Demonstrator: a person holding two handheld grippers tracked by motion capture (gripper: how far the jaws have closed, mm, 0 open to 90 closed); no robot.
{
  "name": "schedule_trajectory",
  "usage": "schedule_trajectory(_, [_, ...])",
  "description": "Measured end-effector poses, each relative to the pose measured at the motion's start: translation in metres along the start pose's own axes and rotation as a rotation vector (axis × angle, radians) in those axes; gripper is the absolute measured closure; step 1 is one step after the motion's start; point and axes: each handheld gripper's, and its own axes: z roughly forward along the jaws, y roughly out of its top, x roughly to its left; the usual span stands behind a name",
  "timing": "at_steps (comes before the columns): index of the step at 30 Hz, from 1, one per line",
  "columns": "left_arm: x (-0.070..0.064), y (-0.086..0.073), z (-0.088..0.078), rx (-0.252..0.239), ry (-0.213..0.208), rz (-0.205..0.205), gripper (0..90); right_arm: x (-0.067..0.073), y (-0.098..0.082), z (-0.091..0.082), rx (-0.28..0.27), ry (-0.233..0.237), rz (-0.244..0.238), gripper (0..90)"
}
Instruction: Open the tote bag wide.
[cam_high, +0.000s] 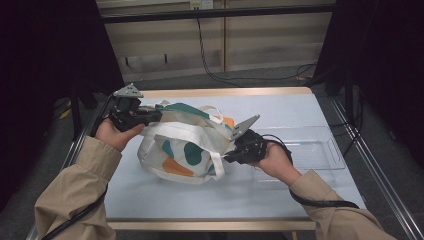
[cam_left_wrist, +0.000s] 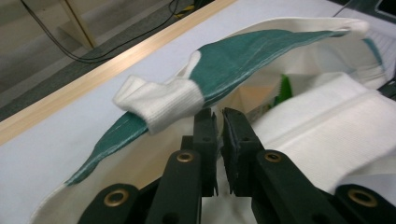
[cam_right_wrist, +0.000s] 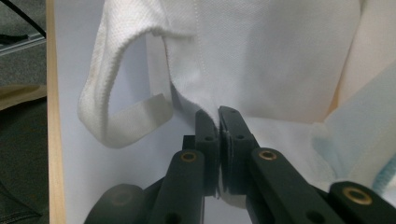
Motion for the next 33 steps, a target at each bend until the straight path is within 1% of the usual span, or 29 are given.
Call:
schedule_trajectory(1, [0.001, 0.000, 0.001, -0.004, 0.004, -0.010, 84.6, 0.000, -0.001, 0.000, -0.002, 0.002, 0.002, 86.5])
schedule_trajectory(2, [0.002, 0.000, 0.002, -0.008, -0.004, -0.021, 85.2, 0.000, -0.002, 0.000, 0.003, 0.008, 0.003, 86.5])
schedule_trajectory(3, [0.002, 0.000, 0.004, -0.008, -0.003, -0.024, 85.9, 0.001, -0.002, 0.001, 0.006, 0.004, 0.002, 86.4])
schedule_trajectory(4, [0.003, 0.000, 0.004, -0.002, 0.005, -0.017, 85.9, 0.001, -0.003, 0.002, 0.006, 0.007, 0.002, 86.4])
schedule_trajectory(5, [0.003, 0.001, 0.006, -0.007, 0.005, -0.027, 86.1, 0.001, -0.003, 0.002, 0.007, 0.013, -0.003, 86.4])
schedule_trajectory(6, [0.004, 0.001, 0.007, 0.002, 0.000, -0.020, 86.5, 0.001, -0.004, 0.002, 0.006, 0.012, 0.001, 86.3])
schedule_trajectory(8, [0.001, 0.002, 0.009, 0.001, -0.004, -0.029, 87.2, 0.001, -0.005, 0.002, 0.004, 0.012, 0.000, 86.0])
schedule_trajectory(9, [0.001, 0.003, 0.009, 0.019, -0.007, -0.012, 87.9, 0.001, -0.005, 0.003, -0.003, 0.011, -0.001, 85.5])
schedule_trajectory(10, [0.001, 0.002, 0.010, 0.008, -0.017, -0.018, 88.1, 0.001, -0.005, 0.002, -0.008, 0.008, 0.005, 84.4])
schedule_trajectory(11, [0.000, 0.002, 0.011, 0.010, -0.015, -0.014, 88.1, 0.001, -0.006, 0.002, -0.018, 0.005, 0.001, 82.3])
schedule_trajectory(13, [0.001, 0.001, 0.012, 0.008, -0.031, -0.025, 89.2, 0.001, -0.005, 0.001, -0.040, 0.002, 0.009, 77.6])
schedule_trajectory(14, [0.000, 0.000, 0.012, 0.003, -0.028, -0.032, 89.4, 0.002, -0.004, 0.000, -0.047, -0.004, 0.011, 73.2])
schedule_trajectory(15, [0.001, 0.000, 0.012, 0.012, -0.028, -0.021, 89.5, 0.005, -0.001, -0.002, -0.058, -0.011, 0.014, 67.1])
schedule_trajectory(16, [0.000, -0.001, 0.013, 0.004, -0.039, -0.034, 89.5, 0.005, -0.001, -0.002, -0.058, -0.011, 0.014, 67.1])
schedule_trajectory(17, [-0.001, -0.001, 0.014, 0.003, -0.046, -0.036, 89.8, 0.005, 0.000, -0.003, -0.066, -0.018, 0.004, 63.1])
schedule_trajectory(18, [-0.002, -0.001, 0.015, 0.011, -0.047, -0.022, 89.9, 0.006, 0.003, -0.004, -0.076, -0.024, 0.006, 58.5])
schedule_trajectory(19, [-0.004, -0.001, 0.015, 0.012, -0.046, -0.030, 90.0, 0.008, 0.007, -0.005, -0.092, -0.030, -0.004, 50.5])
schedule_trajectory(20, [-0.004, -0.002, 0.016, 0.013, -0.055, -0.023, 90.0, 0.009, 0.009, -0.006, -0.100, -0.031, -0.002, 45.8])
schedule_trajectory(21, [-0.006, -0.001, 0.016, 0.012, -0.063, -0.026, 90.0, 0.009, 0.011, -0.006, -0.109, -0.034, -0.004, 41.9])
schedule_trajectory(22, [-0.007, -0.001, 0.016, 0.015, -0.058, -0.016, 90.0, 0.009, 0.011, -0.006, -0.109, -0.034, -0.004, 41.9])
schedule_trajectory(23, [-0.007, -0.001, 0.016, 0.017, -0.062, -0.014, 90.0, 0.010, 0.013, -0.006, -0.120, -0.037, -0.004, 39.3])
schedule_trajectory(24, [-0.008, -0.002, 0.016, 0.015, -0.063, -0.025, 90.0, 0.012, 0.018, -0.005, -0.132, -0.051, -0.017, 33.5])
schedule_trajectory(26, [-0.009, -0.002, 0.016, 0.023, -0.064, -0.019, 90.0, 0.013, 0.020, -0.004, -0.136, -0.052, -0.021, 31.9])
schedule_trajectory(27, [-0.009, -0.002, 0.017, 0.018, -0.071, -0.021, 90.0, 0.013, 0.021, -0.003, -0.139, -0.056, -0.033, 29.5])
schedule_trajectory(29, [-0.009, -0.003, 0.016, 0.014, -0.070, -0.026, 90.0, 0.016, 0.025, 0.000, -0.151, -0.063, -0.040, 28.2])
schedule_trajectory(30, [-0.010, -0.003, 0.016, 0.013, -0.069, -0.026, 90.0, 0.017, 0.027, 0.001, -0.155, -0.059, -0.038, 28.0])
schedule_trajectory(31, [-0.009, -0.002, 0.015, 0.016, -0.069, -0.016, 90.0, 0.018, 0.028, 0.003, -0.158, -0.062, -0.032, 28.0])
schedule_trajectory(32, [-0.010, -0.002, 0.015, 0.009, -0.071, -0.021, 90.0, 0.019, 0.030, 0.004, -0.160, -0.068, -0.027, 28.3])
schedule_trajectory(33, [-0.010, -0.002, 0.015, 0.015, -0.070, -0.014, 90.0, 0.019, 0.031, 0.006, -0.160, -0.067, -0.013, 30.4])
